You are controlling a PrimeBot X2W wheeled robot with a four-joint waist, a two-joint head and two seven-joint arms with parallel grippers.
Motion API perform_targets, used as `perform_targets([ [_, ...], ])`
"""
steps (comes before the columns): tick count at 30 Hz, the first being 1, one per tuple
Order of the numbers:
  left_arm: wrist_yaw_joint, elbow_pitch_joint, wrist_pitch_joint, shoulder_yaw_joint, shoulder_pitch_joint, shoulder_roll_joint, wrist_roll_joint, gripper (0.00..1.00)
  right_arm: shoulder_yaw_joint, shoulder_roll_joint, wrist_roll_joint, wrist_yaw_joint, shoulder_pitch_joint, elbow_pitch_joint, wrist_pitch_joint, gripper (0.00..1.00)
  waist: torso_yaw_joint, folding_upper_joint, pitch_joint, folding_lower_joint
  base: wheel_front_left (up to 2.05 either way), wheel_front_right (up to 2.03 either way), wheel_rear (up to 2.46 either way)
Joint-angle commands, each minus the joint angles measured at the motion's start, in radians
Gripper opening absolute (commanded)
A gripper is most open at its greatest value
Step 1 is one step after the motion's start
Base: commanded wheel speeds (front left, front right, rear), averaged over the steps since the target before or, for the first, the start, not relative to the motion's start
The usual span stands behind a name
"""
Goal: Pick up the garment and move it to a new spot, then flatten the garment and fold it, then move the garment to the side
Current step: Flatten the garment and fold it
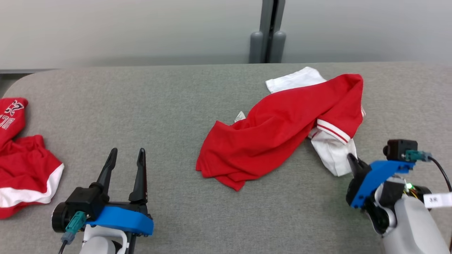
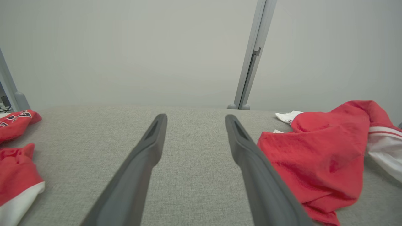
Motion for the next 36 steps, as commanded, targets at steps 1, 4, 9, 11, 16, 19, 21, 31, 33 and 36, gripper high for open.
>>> perform_targets([
  [1,0.002,-0.008,-0.003,0.013,0.014,0.007,-0.004,1.00,0.002,-0.002,0.015,0.000,0.076,-0.089,0.037,0.00,-0.030,0.0000,-0.024,0.0000,0.00,0.00,0.00],
  [4,0.008,-0.016,-0.003,0.027,0.030,0.011,-0.006,1.00,-0.006,-0.001,0.040,0.000,0.192,-0.246,0.118,0.00,-0.051,0.0000,-0.032,0.0000,0.00,0.00,0.00],
  [9,0.012,-0.029,-0.003,0.044,0.045,0.017,-0.008,1.00,-0.021,0.000,0.052,0.000,0.369,-0.488,0.234,0.00,-0.071,0.0000,-0.035,0.0000,0.00,0.00,0.00],
  [11,0.013,-0.033,-0.003,0.051,0.046,0.019,-0.009,1.00,-0.031,0.000,0.072,0.000,0.420,-0.548,0.254,0.00,-0.077,0.0000,-0.036,0.0000,0.00,0.00,0.00],
  [16,0.014,-0.036,-0.003,0.062,0.058,0.014,-0.009,1.00,-0.067,0.001,0.101,0.000,0.481,-0.574,0.231,1.00,-0.083,0.0000,-0.041,0.0000,0.00,0.00,0.00],
  [19,0.013,-0.033,-0.003,0.063,0.062,0.011,-0.009,1.00,-0.067,0.000,0.113,0.000,0.481,-0.566,0.212,1.00,-0.080,0.0000,-0.046,0.0000,0.00,0.00,0.00],
  [21,0.012,-0.032,-0.003,0.062,0.063,0.009,-0.010,1.00,-0.067,0.000,0.111,0.000,0.478,-0.572,0.195,1.00,-0.075,0.0000,-0.050,0.0000,0.00,0.00,0.00],
  [31,0.006,-0.026,-0.003,0.058,0.070,0.003,-0.011,1.00,-0.051,0.001,0.016,0.000,0.436,-0.703,-0.033,1.00,-0.059,0.0000,-0.060,0.0000,0.00,0.00,0.00],
  [33,0.005,-0.023,-0.003,0.055,0.072,0.000,-0.011,1.00,-0.014,0.001,-0.011,0.000,0.430,-0.725,-0.102,1.00,-0.056,0.0000,-0.064,0.0000,0.00,0.00,0.00],
  [36,0.003,-0.019,-0.003,0.053,0.079,-0.004,-0.010,1.00,0.042,0.000,-0.042,0.000,0.435,-0.727,-0.190,1.00,-0.052,0.0000,-0.069,0.0000,0.00,0.00,0.00],
])
